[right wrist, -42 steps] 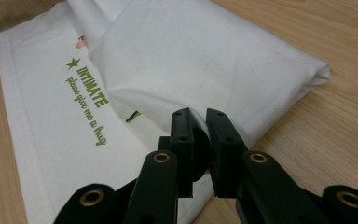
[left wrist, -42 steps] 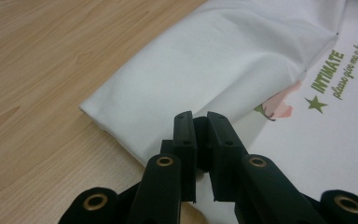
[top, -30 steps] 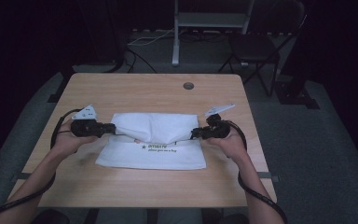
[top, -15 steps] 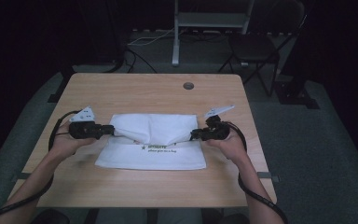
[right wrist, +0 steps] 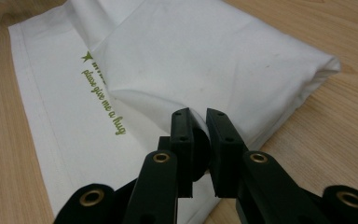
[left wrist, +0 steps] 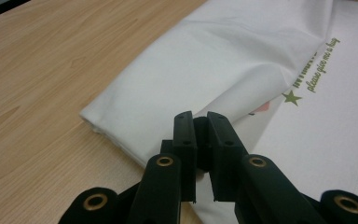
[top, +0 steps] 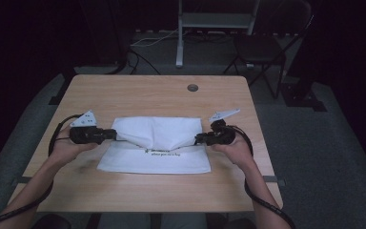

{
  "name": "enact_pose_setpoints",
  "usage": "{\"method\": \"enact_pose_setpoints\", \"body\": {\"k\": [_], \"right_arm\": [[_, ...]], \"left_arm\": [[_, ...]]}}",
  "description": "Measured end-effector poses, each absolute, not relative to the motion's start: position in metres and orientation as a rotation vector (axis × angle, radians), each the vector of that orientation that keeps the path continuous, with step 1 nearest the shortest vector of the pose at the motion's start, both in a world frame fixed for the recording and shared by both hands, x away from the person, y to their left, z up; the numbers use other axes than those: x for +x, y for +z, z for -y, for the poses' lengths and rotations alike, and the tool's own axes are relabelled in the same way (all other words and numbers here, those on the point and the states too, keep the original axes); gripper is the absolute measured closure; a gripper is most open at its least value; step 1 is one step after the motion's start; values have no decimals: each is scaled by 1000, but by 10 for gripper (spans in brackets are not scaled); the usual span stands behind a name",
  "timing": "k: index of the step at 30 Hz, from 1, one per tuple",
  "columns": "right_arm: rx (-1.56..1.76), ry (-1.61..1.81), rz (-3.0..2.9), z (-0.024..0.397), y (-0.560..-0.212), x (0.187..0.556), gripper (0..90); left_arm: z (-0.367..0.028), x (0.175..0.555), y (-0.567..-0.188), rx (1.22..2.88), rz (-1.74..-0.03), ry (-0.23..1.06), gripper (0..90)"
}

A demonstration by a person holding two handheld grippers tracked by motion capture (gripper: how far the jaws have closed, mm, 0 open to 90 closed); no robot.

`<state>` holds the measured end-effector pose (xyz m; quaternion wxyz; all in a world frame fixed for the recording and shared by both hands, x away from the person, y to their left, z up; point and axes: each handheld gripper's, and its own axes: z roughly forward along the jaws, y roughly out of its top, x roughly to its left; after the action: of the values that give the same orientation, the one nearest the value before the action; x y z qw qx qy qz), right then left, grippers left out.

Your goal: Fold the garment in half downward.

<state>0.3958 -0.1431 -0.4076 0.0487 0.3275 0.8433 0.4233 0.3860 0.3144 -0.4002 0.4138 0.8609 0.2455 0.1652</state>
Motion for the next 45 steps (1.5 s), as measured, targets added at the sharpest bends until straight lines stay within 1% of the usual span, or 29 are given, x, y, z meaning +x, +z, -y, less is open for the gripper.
{"method": "enact_pose_setpoints", "body": {"k": [45], "right_arm": [[977,1312,-2563,146,-408,380,815]], "left_arm": [[-316,368,-399,2154,-580,433,827]]}}
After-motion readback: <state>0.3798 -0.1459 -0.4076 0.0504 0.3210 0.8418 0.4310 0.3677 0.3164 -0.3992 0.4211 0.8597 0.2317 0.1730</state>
